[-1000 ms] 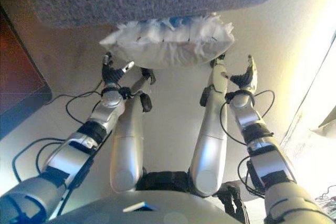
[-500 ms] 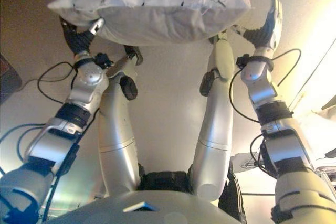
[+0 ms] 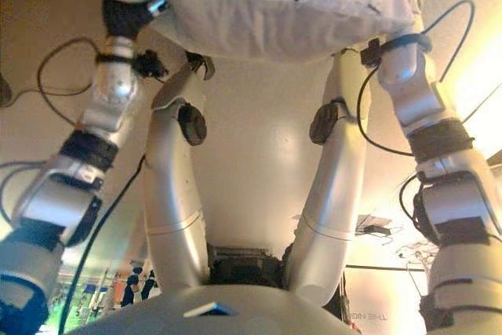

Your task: Pick up the cushion and take it to the sofa

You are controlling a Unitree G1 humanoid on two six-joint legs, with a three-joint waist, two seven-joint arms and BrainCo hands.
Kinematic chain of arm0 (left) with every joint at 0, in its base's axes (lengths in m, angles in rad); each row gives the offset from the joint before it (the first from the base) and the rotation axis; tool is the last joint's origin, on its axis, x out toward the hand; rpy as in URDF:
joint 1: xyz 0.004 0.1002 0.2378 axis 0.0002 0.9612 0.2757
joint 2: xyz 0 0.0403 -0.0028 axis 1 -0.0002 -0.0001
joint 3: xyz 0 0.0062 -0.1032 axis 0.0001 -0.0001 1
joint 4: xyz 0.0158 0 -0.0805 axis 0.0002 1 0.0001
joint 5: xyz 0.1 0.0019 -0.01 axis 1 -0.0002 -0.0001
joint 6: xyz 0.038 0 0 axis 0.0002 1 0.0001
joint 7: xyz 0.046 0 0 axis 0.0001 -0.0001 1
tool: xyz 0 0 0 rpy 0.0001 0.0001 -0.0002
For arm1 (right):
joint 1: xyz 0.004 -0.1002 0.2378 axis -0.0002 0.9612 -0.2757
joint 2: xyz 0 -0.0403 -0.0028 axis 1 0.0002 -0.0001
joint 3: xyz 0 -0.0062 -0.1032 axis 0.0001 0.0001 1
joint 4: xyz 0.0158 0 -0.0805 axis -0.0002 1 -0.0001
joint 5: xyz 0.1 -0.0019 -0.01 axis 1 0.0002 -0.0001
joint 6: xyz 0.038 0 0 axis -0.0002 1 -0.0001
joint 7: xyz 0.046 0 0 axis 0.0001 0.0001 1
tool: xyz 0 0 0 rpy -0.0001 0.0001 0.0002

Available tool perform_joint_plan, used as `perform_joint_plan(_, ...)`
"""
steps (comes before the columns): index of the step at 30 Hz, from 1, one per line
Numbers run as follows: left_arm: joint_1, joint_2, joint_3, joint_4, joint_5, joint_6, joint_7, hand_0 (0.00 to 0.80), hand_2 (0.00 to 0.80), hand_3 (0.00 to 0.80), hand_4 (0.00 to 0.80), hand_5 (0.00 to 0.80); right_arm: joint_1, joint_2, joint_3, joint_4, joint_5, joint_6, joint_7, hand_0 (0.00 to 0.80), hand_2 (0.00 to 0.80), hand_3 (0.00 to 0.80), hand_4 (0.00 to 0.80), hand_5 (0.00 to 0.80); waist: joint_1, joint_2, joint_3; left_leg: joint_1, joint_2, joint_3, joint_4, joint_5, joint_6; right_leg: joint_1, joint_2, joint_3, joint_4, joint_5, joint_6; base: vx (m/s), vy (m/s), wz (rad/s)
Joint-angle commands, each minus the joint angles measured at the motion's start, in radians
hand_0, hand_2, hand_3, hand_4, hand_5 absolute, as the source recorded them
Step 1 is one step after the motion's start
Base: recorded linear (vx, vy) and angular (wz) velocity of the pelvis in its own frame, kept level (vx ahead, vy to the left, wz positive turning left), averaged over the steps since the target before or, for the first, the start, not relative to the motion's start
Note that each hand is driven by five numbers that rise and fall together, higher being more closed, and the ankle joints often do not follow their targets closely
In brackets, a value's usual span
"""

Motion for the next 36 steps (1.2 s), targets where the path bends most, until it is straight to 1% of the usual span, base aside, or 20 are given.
perform_joint_plan(1, 0.019, -0.047, -0.075, -0.090, -0.077, 0.003, -0.199, 0.800, 0.800, 0.800, 0.800, 0.800, -0.040, 0.003, 0.091, -0.166, 0.116, -0.099, 0.112, 0.000, 0.000, 0.000, 0.000, 0.000, -0.017, 0.027, 0.000, -0.026, 0.005, 0.005, -0.140, 0.122, -0.014, 0.016, -0.009, 0.047, 0.102, -0.101, 0.070, -0.007, 0.033, 0.03)
perform_joint_plan(2, 0.017, -0.043, -0.076, -0.102, -0.090, -0.004, -0.212, 0.800, 0.800, 0.800, 0.800, 0.800, -0.042, 0.000, 0.089, -0.181, 0.132, -0.098, 0.126, 0.000, 0.000, 0.000, 0.000, 0.000, -0.018, 0.028, 0.000, -0.027, 0.006, 0.006, -0.140, 0.123, -0.015, 0.014, -0.009, 0.049, 0.103, -0.101, 0.070, 0.000, 0.000, 0.00)
perform_joint_plan(3, 0.018, -0.036, -0.076, -0.119, -0.105, 0.000, -0.230, 0.800, 0.800, 0.800, 0.800, 0.800, -0.040, -0.004, 0.084, -0.195, 0.165, -0.103, 0.146, 0.041, 0.041, 0.041, 0.041, 0.041, -0.019, 0.029, 0.000, -0.027, 0.007, 0.007, -0.138, 0.123, -0.016, 0.015, -0.008, 0.052, 0.102, -0.100, 0.070, 0.000, 0.000, 0.00)
perform_joint_plan(4, 0.019, -0.033, -0.078, -0.136, -0.112, 0.005, -0.237, 0.800, 0.800, 0.800, 0.800, 0.800, -0.036, -0.002, 0.077, -0.207, 0.183, -0.108, 0.155, 0.282, 0.282, 0.282, 0.282, 0.282, -0.020, 0.030, 0.000, -0.027, 0.007, 0.007, -0.138, 0.124, -0.017, 0.016, -0.008, 0.054, 0.100, -0.100, 0.071, -0.036, -0.002, -0.01)
perform_joint_plan(5, 0.022, -0.031, -0.080, -0.150, -0.117, 0.009, -0.234, 0.800, 0.800, 0.800, 0.800, 0.800, -0.034, -0.001, 0.070, -0.212, 0.191, -0.118, 0.156, 0.800, 0.800, 0.800, 0.800, 0.800, -0.020, 0.031, 0.000, -0.027, 0.007, 0.006, -0.138, 0.125, -0.018, 0.017, -0.009, 0.054, 0.098, -0.099, 0.071, -0.046, -0.016, 0.00)
perform_joint_plan(7, 0.042, -0.034, -0.075, -0.168, -0.137, 0.006, -0.235, 0.800, 0.800, 0.800, 0.800, 0.800, -0.017, 0.008, 0.052, -0.237, 0.190, -0.120, 0.158, 0.800, 0.800, 0.800, 0.800, 0.800, -0.019, 0.032, 0.000, -0.023, 0.005, -0.003, -0.138, 0.130, -0.018, 0.029, -0.011, 0.046, 0.087, -0.094, 0.072, -0.045, -0.037, 0.01)
perform_joint_plan(9, 0.074, -0.050, -0.062, -0.180, -0.121, 0.013, -0.235, 0.800, 0.800, 0.800, 0.800, 0.800, 0.010, 0.020, 0.038, -0.242, 0.172, -0.126, 0.145, 0.800, 0.800, 0.800, 0.800, 0.800, -0.018, 0.031, 0.000, 0.024, 0.005, -0.004, -0.164, 0.136, -0.021, 0.077, -0.018, 0.034, 0.051, -0.087, 0.074, -0.036, -0.079, 0.01)
perform_joint_plan(11, 0.119, -0.060, -0.061, -0.190, -0.101, 0.013, -0.227, 0.800, 0.800, 0.800, 0.800, 0.800, 0.050, 0.029, 0.021, -0.248, 0.159, -0.127, 0.125, 0.800, 0.800, 0.800, 0.800, 0.800, -0.016, 0.024, 0.000, 0.103, 0.004, -0.005, -0.205, 0.149, -0.026, 0.161, -0.025, 0.016, -0.002, -0.077, 0.075, -0.042, -0.084, -0.01)
perform_joint_plan(14, 0.185, -0.078, -0.051, -0.199, -0.087, -0.008, -0.221, 0.800, 0.800, 0.800, 0.800, 0.800, 0.114, 0.046, -0.002, -0.257, 0.148, -0.145, 0.098, 0.800, 0.800, 0.800, 0.800, 0.800, -0.010, 0.014, 0.000, 0.203, 0.003, -0.007, -0.249, 0.166, -0.031, 0.264, -0.033, -0.009, -0.046, -0.067, 0.078, -0.036, -0.076, -0.05)
perform_joint_plan(18, 0.297, -0.112, -0.042, -0.220, -0.094, -0.040, -0.196, 0.800, 0.800, 0.800, 0.800, 0.800, 0.241, 0.091, -0.037, -0.288, 0.106, -0.152, 0.051, 0.800, 0.800, 0.800, 0.800, 0.800, -0.009, -0.005, 0.000, 0.404, 0.006, 0.002, -0.308, 0.182, -0.044, 0.459, -0.037, -0.049, -0.110, -0.052, 0.081, -0.010, -0.078, -0.06)
perform_joint_plan(21, 0.401, -0.145, -0.025, -0.254, -0.097, -0.069, -0.175, 0.800, 0.800, 0.800, 0.800, 0.800, 0.366, 0.136, -0.073, -0.326, 0.068, -0.171, 0.025, 0.800, 0.800, 0.800, 0.800, 0.800, -0.011, -0.023, 0.000, 0.584, 0.010, 0.017, -0.374, 0.183, -0.049, 0.629, -0.040, -0.084, -0.179, -0.046, 0.083, 0.062, -0.091, -0.10)
perform_joint_plan(22, 0.412, -0.148, -0.024, -0.259, -0.100, -0.075, -0.174, 0.800, 0.800, 0.800, 0.800, 0.800, 0.379, 0.140, -0.076, -0.331, 0.064, -0.176, 0.021, 0.800, 0.800, 0.800, 0.800, 0.800, -0.010, -0.024, 0.000, 0.600, 0.010, 0.019, -0.382, 0.183, -0.050, 0.645, -0.039, -0.087, -0.187, -0.045, 0.084, 0.060, -0.110, -0.13)
perform_joint_plan(23, 0.465, -0.160, -0.007, -0.283, -0.092, -0.083, -0.176, 0.800, 0.800, 0.800, 0.800, 0.800, 0.440, 0.160, -0.096, -0.351, 0.051, -0.192, 0.019, 0.800, 0.800, 0.800, 0.800, 0.800, -0.009, -0.032, 0.000, 0.687, 0.012, 0.037, -0.412, 0.179, -0.052, 0.729, -0.041, -0.112, -0.216, -0.045, 0.088, 0.047, -0.095, -0.10)
perform_joint_plan(24, 0.484, -0.161, -0.001, -0.293, -0.090, -0.093, -0.175, 0.800, 0.800, 0.800, 0.800, 0.800, 0.460, 0.164, -0.102, -0.359, 0.049, -0.201, 0.017, 0.800, 0.800, 0.800, 0.800, 0.800, -0.008, -0.035, 0.000, 0.716, 0.012, 0.043, -0.424, 0.179, -0.052, 0.758, -0.041, -0.121, -0.226, -0.046, 0.089, 0.072, -0.119, -0.06)
perform_joint_plan(26, 0.550, -0.155, 0.033, -0.329, -0.088, -0.090, -0.185, 0.800, 0.800, 0.800, 0.800, 0.800, 0.550, 0.177, -0.138, -0.399, 0.045, -0.211, 0.031, 0.800, 0.800, 0.800, 0.800, 0.800, -0.002, -0.049, 0.000, 0.854, 0.008, 0.071, -0.459, 0.170, -0.051, 0.900, -0.035, -0.155, -0.255, -0.052, 0.089, 0.078, -0.085, -0.04)
perform_joint_plan(28, 0.592, -0.147, 0.059, -0.368, -0.079, -0.109, -0.182, 0.800, 0.800, 0.800, 0.800, 0.800, 0.607, 0.179, -0.166, -0.434, 0.037, -0.226, 0.033, 0.800, 0.800, 0.800, 0.800, 0.800, 0.005, -0.057, 0.000, 0.935, 0.011, 0.082, -0.475, 0.158, -0.047, 0.980, -0.035, -0.171, -0.265, -0.064, 0.086, 0.049, -0.067, -0.05)
perform_joint_plan(29, 0.619, -0.148, 0.075, -0.400, -0.078, -0.088, -0.181, 0.800, 0.800, 0.800, 0.800, 0.800, 0.639, 0.183, -0.179, -0.450, 0.032, -0.226, 0.039, 0.800, 0.800, 0.800, 0.800, 0.800, 0.009, -0.058, -0.018, 0.979, 0.011, 0.084, -0.484, 0.153, -0.043, 1.021, -0.033, -0.178, -0.266, -0.073, 0.083, 0.091, -0.049, -0.12)
perform_joint_plan(31, 0.658, -0.142, 0.092, -0.455, -0.091, -0.076, -0.192, 0.800, 0.800, 0.800, 0.800, 0.800, 0.682, 0.189, -0.195, -0.487, 0.027, -0.223, 0.041, 0.800, 0.800, 0.800, 0.800, 0.800, 0.015, -0.059, -0.050, 1.041, 0.012, 0.088, -0.503, 0.147, -0.036, 1.082, -0.031, -0.187, -0.273, -0.087, 0.081, 0.103, -0.031, -0.09)
perform_joint_plan(34, 0.718, -0.137, 0.117, -0.542, -0.108, -0.066, -0.215, 0.800, 0.800, 0.800, 0.800, 0.800, 0.736, 0.200, -0.225, -0.561, 0.005, -0.264, 0.014, 0.800, 0.800, 0.800, 0.800, 0.800, 0.018, -0.057, -0.100, 1.146, 0.018, 0.096, -0.547, 0.143, -0.029, 1.186, -0.029, -0.198, -0.297, -0.102, 0.079, 0.109, -0.020, 0.04)
perform_joint_plan(36, 0.782, -0.130, 0.139, -0.607, -0.102, -0.063, -0.212, 0.800, 0.800, 0.800, 0.800, 0.800, 0.797, 0.224, -0.257, -0.621, 0.005, -0.274, 0.024, 0.800, 0.800, 0.800, 0.800, 0.800, 0.019, -0.057, -0.163, 1.246, 0.020, 0.099, -0.602, 0.143, -0.028, 1.296, -0.018, -0.212, -0.345, -0.109, 0.074, 0.257, -0.018, 0.06)
